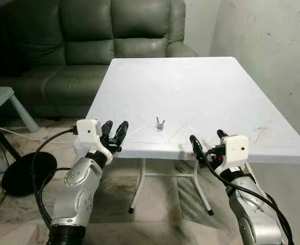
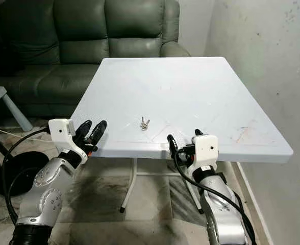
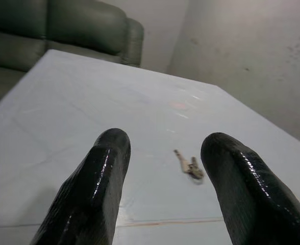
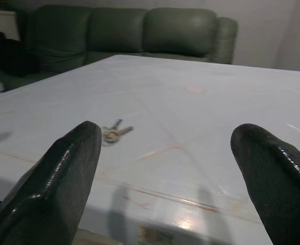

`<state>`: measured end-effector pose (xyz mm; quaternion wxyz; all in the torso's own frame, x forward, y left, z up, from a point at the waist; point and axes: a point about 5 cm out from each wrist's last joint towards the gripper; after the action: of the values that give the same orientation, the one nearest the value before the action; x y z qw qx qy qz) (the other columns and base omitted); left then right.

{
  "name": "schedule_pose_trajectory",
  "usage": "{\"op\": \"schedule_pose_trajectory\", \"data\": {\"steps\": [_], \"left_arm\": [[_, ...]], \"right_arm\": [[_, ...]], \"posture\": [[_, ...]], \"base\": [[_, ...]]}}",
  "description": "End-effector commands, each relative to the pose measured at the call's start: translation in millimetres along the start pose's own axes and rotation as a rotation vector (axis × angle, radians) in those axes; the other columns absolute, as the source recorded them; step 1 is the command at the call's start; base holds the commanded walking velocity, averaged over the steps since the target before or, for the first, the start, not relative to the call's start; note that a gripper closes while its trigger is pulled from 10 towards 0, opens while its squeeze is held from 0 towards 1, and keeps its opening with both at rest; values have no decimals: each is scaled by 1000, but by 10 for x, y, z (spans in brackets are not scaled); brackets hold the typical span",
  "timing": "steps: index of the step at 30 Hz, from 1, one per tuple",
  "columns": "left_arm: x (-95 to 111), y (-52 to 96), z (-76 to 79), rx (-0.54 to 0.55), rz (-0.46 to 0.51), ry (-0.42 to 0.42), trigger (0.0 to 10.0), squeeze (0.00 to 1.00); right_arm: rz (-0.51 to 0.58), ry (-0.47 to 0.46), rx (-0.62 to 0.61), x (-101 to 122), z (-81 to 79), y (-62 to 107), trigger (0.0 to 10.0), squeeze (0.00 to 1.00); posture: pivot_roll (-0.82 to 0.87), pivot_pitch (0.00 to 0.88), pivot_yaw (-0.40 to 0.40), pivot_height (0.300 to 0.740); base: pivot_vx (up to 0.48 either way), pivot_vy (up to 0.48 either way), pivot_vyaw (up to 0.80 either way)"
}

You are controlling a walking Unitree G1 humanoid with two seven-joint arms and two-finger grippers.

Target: Hang keys on a hook

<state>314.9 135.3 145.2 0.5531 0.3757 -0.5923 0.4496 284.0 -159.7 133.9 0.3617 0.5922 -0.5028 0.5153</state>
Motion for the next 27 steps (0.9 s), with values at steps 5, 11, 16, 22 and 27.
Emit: {"op": "schedule_pose_trajectory", "data": {"steps": [5, 11, 16, 22, 27], "left_arm": [[-11, 13, -25, 2, -7, -17, 10000, 0], [-14, 15, -25, -5, -6, -5, 10000, 0], [-10, 12, -26, -6, -3, 2, 10000, 0], [-16, 11, -32, -3, -6, 5, 10000, 0], [-12, 8, -36, -4, -4, 2, 10000, 0]], "right_arm": [[6, -6, 28, 6, -48, -8, 10000, 0], [4, -1, 30, 1, -44, -6, 10000, 0], [4, -2, 33, 5, -45, -9, 10000, 0], [3, -2, 40, 4, -55, -13, 10000, 0], [5, -2, 43, 8, -64, -18, 10000, 0]], "posture": [[98, 0, 54, 740], [99, 0, 52, 740], [100, 0, 51, 740], [100, 0, 51, 740], [101, 0, 51, 740]], "base": [[0, 0, 0], [0, 0, 0], [204, 0, 0], [274, 0, 0], [274, 0, 0]]}}
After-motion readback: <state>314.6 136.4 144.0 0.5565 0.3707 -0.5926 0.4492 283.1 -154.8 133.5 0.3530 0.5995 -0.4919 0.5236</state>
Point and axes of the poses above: a point about 5 cm out from each wrist's last joint towards the gripper, its own y axis pointing back from the gripper into the wrist, its own x axis along the axis of the wrist's last joint, z = x × y, and after that the axes turned 15 degrees about -y, right-handed
